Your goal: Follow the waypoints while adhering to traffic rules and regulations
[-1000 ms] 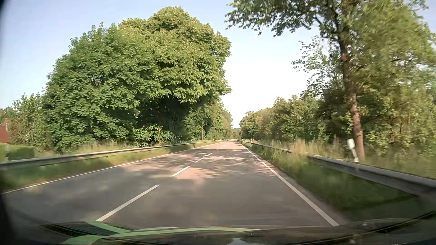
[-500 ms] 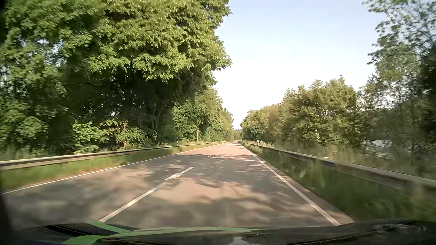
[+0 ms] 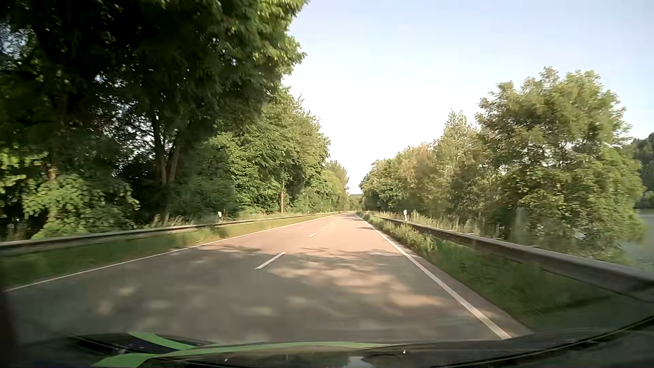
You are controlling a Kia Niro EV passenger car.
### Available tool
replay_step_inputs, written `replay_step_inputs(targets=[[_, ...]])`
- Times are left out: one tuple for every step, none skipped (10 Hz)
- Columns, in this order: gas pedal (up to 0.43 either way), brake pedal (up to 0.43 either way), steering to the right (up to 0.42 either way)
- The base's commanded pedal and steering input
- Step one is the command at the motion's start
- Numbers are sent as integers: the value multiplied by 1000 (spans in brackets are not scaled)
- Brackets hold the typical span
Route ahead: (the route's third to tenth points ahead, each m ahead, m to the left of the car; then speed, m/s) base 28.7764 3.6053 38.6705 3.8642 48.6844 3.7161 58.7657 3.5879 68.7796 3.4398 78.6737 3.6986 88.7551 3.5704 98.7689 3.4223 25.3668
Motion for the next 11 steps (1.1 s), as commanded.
replay_step_inputs(targets=[[248, 0, 0], [248, 0, 0], [248, 0, 0], [248, 0, 0], [228, 0, -1], [220, 0, -1], [220, 0, -1], [220, 0, -1], [220, 0, -1], [228, 0, -1], [240, 0, -1]])
